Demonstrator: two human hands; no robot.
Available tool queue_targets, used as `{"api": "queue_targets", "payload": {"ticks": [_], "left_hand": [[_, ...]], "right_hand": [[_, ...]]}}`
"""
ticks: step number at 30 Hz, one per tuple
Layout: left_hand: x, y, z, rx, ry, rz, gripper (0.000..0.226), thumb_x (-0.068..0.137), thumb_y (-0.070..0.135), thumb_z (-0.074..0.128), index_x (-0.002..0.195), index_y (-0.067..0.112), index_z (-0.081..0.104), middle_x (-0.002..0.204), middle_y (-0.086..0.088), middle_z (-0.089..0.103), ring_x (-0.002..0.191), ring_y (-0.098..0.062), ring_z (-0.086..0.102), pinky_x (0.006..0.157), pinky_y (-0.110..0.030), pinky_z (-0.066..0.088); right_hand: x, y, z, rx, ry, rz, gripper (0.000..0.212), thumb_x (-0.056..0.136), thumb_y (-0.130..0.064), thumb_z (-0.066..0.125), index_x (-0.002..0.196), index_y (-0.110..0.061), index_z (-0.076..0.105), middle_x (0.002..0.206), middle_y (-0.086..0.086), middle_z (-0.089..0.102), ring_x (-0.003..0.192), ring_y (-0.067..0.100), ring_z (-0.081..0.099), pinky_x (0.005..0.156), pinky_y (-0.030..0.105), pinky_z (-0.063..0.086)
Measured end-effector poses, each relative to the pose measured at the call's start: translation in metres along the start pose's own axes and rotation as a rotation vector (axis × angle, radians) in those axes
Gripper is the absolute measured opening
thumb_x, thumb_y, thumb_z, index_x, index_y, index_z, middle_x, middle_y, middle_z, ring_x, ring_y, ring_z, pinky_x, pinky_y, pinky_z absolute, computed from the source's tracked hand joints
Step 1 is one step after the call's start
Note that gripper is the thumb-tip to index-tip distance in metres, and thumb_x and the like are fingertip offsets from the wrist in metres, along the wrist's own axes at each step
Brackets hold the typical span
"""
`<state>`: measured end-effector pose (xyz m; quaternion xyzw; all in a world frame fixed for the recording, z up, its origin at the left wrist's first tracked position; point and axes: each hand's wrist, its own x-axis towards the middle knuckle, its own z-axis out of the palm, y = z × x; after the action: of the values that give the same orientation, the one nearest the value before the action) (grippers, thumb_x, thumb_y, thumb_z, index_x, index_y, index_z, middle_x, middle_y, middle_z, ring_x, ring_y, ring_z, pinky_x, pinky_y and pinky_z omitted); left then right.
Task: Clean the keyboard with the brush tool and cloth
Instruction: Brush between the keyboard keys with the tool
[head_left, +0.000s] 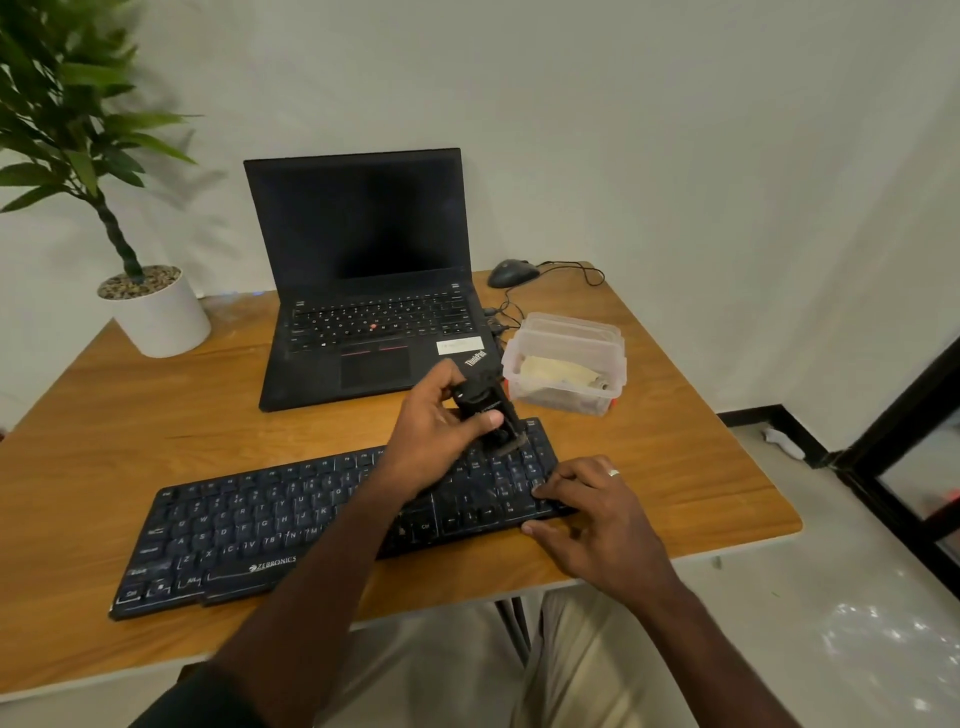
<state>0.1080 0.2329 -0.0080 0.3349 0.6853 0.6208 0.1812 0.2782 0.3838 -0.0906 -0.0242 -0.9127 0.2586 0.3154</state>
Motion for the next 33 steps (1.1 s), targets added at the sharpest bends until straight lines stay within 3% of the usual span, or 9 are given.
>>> {"api": "queue_targets", "payload": {"ticks": [3, 8, 11, 13, 19, 22, 25, 29, 33], "left_hand": [[-0.006, 0.008, -0.005, 0.040, -0.106, -0.043, 0.032, 0.085, -0.009, 0.070, 0.102, -0.008, 0.042, 0.101, -0.008, 0.062, 0.074, -0.007, 0.073, 0.056, -0.020, 0.056], [-0.009, 0.005, 0.021, 0.034, -0.149, -0.018, 0.030, 0.086, -0.008, 0.070, 0.097, 0.000, 0.043, 0.093, -0.003, 0.059, 0.064, -0.003, 0.068, 0.055, -0.016, 0.053], [-0.014, 0.000, 0.011, -0.031, -0.095, -0.014, 0.030, 0.086, -0.005, 0.070, 0.097, -0.002, 0.042, 0.104, -0.020, 0.059, 0.085, -0.017, 0.073, 0.064, -0.029, 0.060], [-0.023, -0.003, -0.007, -0.063, -0.049, -0.030, 0.028, 0.087, -0.004, 0.069, 0.096, 0.002, 0.044, 0.111, -0.019, 0.060, 0.100, -0.027, 0.072, 0.071, -0.040, 0.063], [-0.037, -0.002, -0.029, 0.003, -0.024, -0.059, 0.029, 0.087, -0.004, 0.069, 0.096, 0.003, 0.043, 0.109, -0.016, 0.062, 0.096, -0.027, 0.074, 0.067, -0.039, 0.063], [-0.030, 0.002, -0.008, -0.024, -0.070, -0.060, 0.029, 0.087, -0.002, 0.070, 0.095, 0.007, 0.044, 0.111, -0.010, 0.063, 0.096, -0.024, 0.074, 0.065, -0.033, 0.062], [-0.020, -0.004, 0.024, -0.048, -0.094, -0.016, 0.030, 0.087, -0.002, 0.072, 0.093, 0.008, 0.044, 0.099, -0.006, 0.065, 0.090, -0.014, 0.072, 0.064, -0.027, 0.059], [-0.008, -0.011, 0.045, -0.196, -0.038, -0.054, 0.034, 0.087, 0.002, 0.073, 0.085, 0.027, 0.050, 0.112, -0.019, 0.063, 0.106, -0.034, 0.069, 0.078, -0.047, 0.062], [-0.012, -0.009, 0.026, -0.445, 0.141, -0.091, 0.026, 0.089, -0.002, 0.068, 0.097, 0.011, 0.047, 0.124, -0.023, 0.061, 0.109, -0.033, 0.069, 0.081, -0.042, 0.062]], "right_hand": [[0.001, 0.000, 0.000, -0.005, 0.001, -0.002, 0.038, 0.079, -0.048, 0.079, 0.101, -0.017, 0.075, 0.100, -0.006, 0.062, 0.098, 0.013, 0.053, 0.082, 0.030, 0.047], [-0.001, 0.000, 0.001, -0.016, 0.013, -0.006, 0.038, 0.079, -0.047, 0.079, 0.100, -0.016, 0.074, 0.100, -0.003, 0.062, 0.097, 0.015, 0.053, 0.079, 0.033, 0.049], [-0.002, 0.000, 0.000, -0.018, 0.007, -0.003, 0.038, 0.079, -0.047, 0.079, 0.100, -0.016, 0.074, 0.101, -0.004, 0.062, 0.098, 0.015, 0.053, 0.081, 0.033, 0.048], [-0.002, -0.001, 0.000, -0.016, -0.006, 0.002, 0.037, 0.079, -0.047, 0.079, 0.102, -0.018, 0.074, 0.102, -0.005, 0.062, 0.099, 0.015, 0.053, 0.082, 0.032, 0.048], [0.000, -0.001, 0.001, -0.026, -0.014, 0.006, 0.038, 0.080, -0.048, 0.078, 0.102, -0.018, 0.074, 0.102, -0.007, 0.061, 0.100, 0.014, 0.051, 0.082, 0.029, 0.048], [-0.001, -0.002, 0.001, -0.019, -0.017, 0.012, 0.037, 0.081, -0.049, 0.077, 0.103, -0.019, 0.074, 0.103, -0.007, 0.061, 0.100, 0.013, 0.051, 0.082, 0.029, 0.048], [-0.001, -0.001, 0.001, -0.025, -0.012, 0.007, 0.036, 0.080, -0.046, 0.080, 0.102, -0.019, 0.074, 0.102, -0.007, 0.060, 0.098, 0.014, 0.052, 0.080, 0.031, 0.048], [-0.001, -0.003, 0.001, -0.025, 0.000, 0.000, 0.035, 0.081, -0.046, 0.079, 0.100, -0.018, 0.074, 0.101, -0.006, 0.061, 0.097, 0.014, 0.052, 0.081, 0.030, 0.046], [-0.002, -0.004, -0.002, -0.023, -0.018, 0.009, 0.036, 0.080, -0.046, 0.078, 0.102, -0.017, 0.074, 0.102, -0.006, 0.061, 0.099, 0.013, 0.052, 0.082, 0.032, 0.048]]}}
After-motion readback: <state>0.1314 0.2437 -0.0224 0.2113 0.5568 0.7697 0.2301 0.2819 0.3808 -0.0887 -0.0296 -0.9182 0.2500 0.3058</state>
